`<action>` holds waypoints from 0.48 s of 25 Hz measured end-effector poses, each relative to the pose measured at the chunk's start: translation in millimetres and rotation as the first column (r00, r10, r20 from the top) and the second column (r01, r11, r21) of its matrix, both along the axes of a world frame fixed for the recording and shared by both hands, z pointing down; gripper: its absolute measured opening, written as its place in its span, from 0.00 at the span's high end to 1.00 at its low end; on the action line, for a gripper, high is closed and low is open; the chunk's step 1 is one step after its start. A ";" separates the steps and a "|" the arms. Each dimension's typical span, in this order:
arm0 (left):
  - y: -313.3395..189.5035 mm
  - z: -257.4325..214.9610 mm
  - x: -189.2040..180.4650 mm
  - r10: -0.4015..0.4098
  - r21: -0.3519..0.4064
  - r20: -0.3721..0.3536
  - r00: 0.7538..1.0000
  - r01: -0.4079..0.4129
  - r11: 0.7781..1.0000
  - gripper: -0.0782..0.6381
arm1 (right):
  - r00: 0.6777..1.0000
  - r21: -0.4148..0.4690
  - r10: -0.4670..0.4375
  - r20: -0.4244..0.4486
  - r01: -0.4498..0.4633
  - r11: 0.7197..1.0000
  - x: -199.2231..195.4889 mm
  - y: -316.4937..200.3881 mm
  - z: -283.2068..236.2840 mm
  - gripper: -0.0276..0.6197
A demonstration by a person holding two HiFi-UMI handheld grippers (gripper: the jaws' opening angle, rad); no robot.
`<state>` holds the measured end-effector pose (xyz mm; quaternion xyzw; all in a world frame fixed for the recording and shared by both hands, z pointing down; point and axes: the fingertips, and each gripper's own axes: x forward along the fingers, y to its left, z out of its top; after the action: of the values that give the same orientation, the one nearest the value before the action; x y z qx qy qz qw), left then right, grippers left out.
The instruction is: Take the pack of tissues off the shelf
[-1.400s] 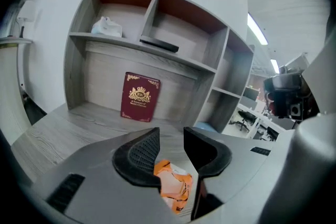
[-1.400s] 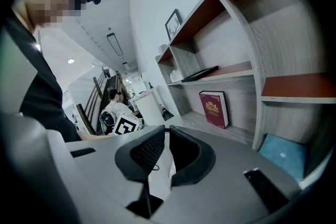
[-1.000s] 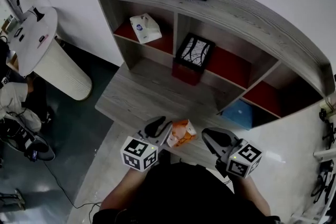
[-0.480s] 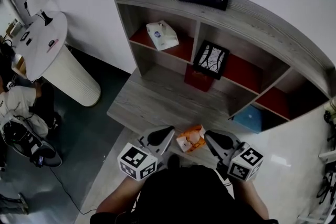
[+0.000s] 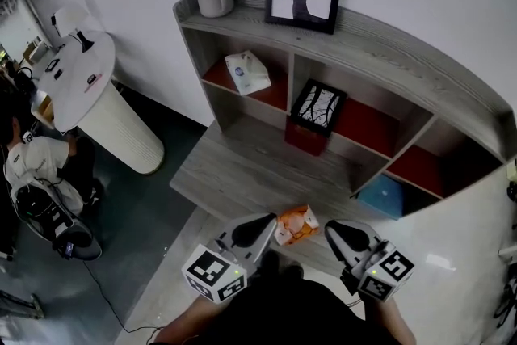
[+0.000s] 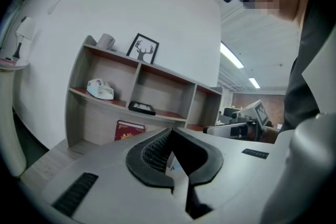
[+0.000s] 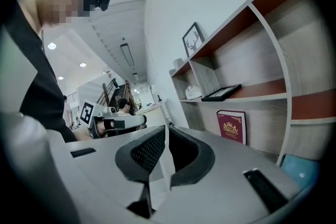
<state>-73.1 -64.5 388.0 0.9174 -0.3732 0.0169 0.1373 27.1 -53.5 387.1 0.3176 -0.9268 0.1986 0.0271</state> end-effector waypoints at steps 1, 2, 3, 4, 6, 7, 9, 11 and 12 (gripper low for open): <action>1.3 -2.6 2.0 -0.003 0.004 -0.002 1.000 0.003 1.000 0.87 | 1.000 0.005 -0.008 -0.003 0.008 1.000 2.4 1.5 -0.1 0.93; 2.0 -5.0 3.7 -0.004 0.010 -0.004 1.000 0.004 1.000 0.87 | 1.000 0.008 -0.014 -0.008 0.014 1.000 4.2 1.6 0.9 0.93; 1.9 -6.8 4.4 -0.004 0.017 -0.004 1.000 0.004 1.000 0.87 | 1.000 0.010 -0.018 -0.010 0.018 1.000 5.1 0.4 2.8 0.93; 0.9 -7.4 3.9 -0.003 0.021 -0.003 1.000 0.003 1.000 0.87 | 1.000 0.009 -0.019 -0.007 0.019 1.000 5.0 -1.7 4.9 0.93; -4.1 -6.4 -0.6 0.000 0.023 -0.003 1.000 0.000 1.000 0.87 | 1.000 -0.001 -0.013 0.009 0.013 1.000 1.1 -8.1 7.7 0.93; -8.5 -6.0 -4.5 0.001 0.024 -0.005 1.000 -0.001 1.000 0.87 | 1.000 -0.005 -0.010 0.014 0.010 1.000 -2.6 -12.2 8.2 0.93; -21.0 -5.9 -16.6 0.000 0.032 -0.006 1.000 0.000 0.999 0.87 | 1.000 -0.008 -0.004 0.010 0.004 1.000 -14.9 -22.9 8.4 0.93; -38.0 -5.6 -34.2 -0.007 0.041 -0.002 1.000 0.007 0.999 0.87 | 1.000 -0.004 -0.001 -0.011 0.001 1.000 -32.0 -39.0 9.3 0.93; -47.5 -5.2 -44.4 -0.008 0.045 0.005 1.000 0.008 0.999 0.87 | 1.000 -0.002 0.006 -0.023 -0.006 1.000 -41.3 -49.2 9.6 0.93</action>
<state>-117.4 -112.0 382.8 0.9186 -0.3776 0.0105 0.1159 -14.2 -102.8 396.7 0.3226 -0.9252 0.1961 0.0374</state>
